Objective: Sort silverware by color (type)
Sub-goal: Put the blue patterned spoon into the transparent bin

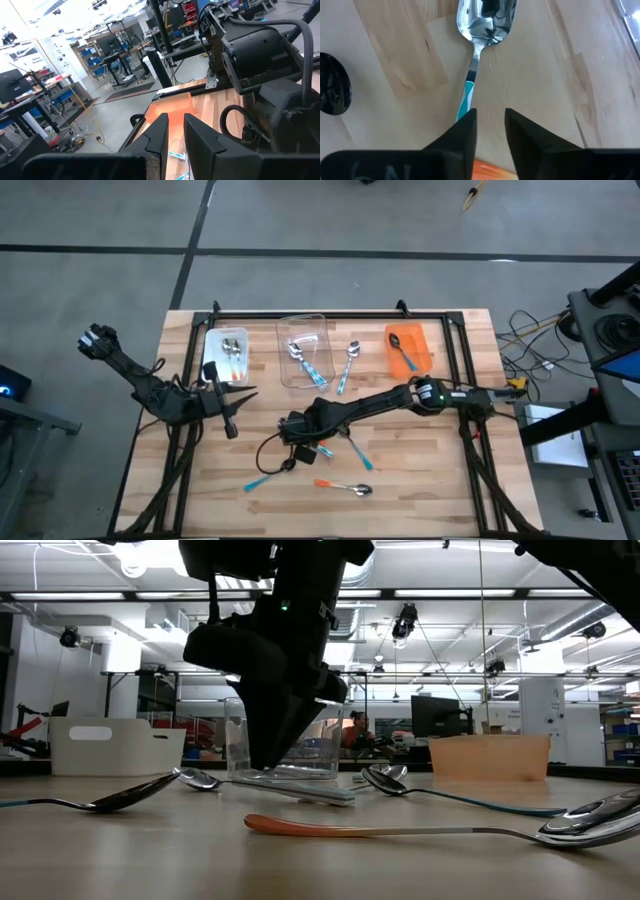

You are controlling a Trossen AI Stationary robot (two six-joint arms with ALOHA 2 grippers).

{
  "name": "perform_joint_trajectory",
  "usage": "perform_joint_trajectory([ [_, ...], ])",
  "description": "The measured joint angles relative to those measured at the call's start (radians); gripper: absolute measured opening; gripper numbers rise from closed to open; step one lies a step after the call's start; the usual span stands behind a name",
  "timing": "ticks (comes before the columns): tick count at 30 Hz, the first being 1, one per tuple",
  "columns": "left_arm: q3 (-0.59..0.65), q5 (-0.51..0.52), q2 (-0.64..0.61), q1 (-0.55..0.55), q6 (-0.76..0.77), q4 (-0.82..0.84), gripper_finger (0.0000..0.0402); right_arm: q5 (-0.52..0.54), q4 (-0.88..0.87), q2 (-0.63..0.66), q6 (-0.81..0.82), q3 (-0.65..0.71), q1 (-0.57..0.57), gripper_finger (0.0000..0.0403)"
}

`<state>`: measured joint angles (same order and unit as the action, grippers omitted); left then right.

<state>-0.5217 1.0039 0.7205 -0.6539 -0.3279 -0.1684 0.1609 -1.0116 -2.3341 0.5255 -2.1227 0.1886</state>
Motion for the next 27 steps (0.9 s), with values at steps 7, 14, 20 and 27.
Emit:
perform_joint_trajectory([
  [7,0.0,0.0,0.001,0.0,0.0,0.0,0.0042,0.023,0.001,0.0,0.026,0.0,0.0,0.0169],
  [14,0.0,0.0,0.001,0.0,0.0,0.0,0.0042,0.024,0.0,0.0,0.026,0.0,-0.002,0.0205],
  [20,-0.001,0.0,0.001,0.0,0.0,0.0,0.0042,0.03,0.015,-0.021,0.034,0.0,-0.002,0.0203],
  [27,-0.001,0.0,0.001,0.0,0.0,-0.003,0.0042,0.035,0.031,-0.048,0.028,-0.003,-0.003,0.0203],
])
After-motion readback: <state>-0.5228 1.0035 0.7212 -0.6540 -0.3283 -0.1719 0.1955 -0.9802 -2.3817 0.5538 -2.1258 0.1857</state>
